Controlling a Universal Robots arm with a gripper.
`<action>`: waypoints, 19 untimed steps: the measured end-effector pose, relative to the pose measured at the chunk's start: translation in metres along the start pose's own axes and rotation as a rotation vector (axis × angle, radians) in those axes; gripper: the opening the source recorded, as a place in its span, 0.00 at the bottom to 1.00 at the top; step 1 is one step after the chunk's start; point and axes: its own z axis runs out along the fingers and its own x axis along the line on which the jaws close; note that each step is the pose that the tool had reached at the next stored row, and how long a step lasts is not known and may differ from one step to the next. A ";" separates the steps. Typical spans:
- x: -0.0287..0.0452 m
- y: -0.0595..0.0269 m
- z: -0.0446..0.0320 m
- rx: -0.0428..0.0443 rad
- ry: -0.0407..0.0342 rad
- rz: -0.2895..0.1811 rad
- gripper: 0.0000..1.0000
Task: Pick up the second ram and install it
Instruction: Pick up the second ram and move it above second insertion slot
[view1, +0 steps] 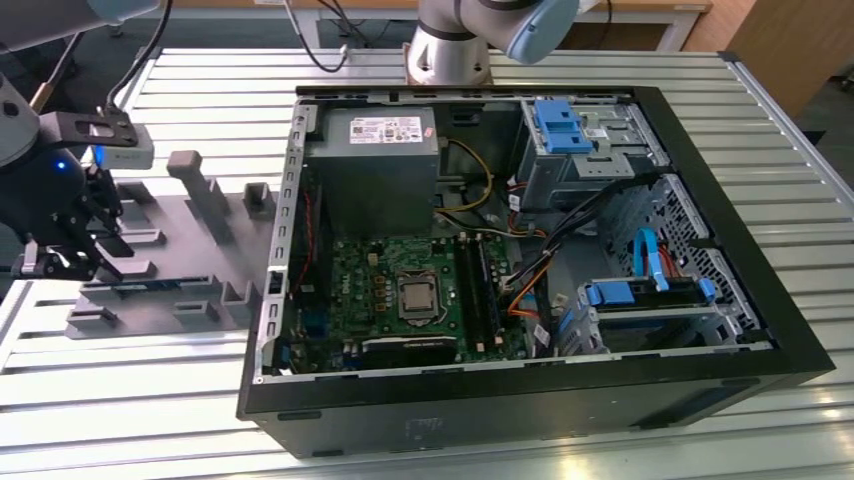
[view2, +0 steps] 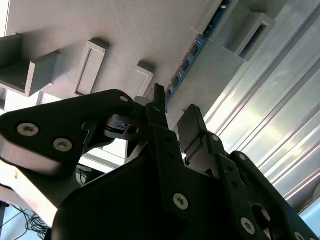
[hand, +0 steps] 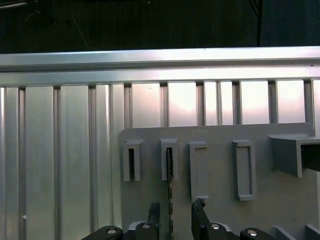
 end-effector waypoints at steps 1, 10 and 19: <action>0.0000 0.0000 0.0000 0.0000 0.0000 0.000 0.38; 0.0000 0.0000 0.0002 0.0001 0.0000 0.000 0.38; 0.0001 0.0001 0.0090 0.0002 0.0000 0.000 0.38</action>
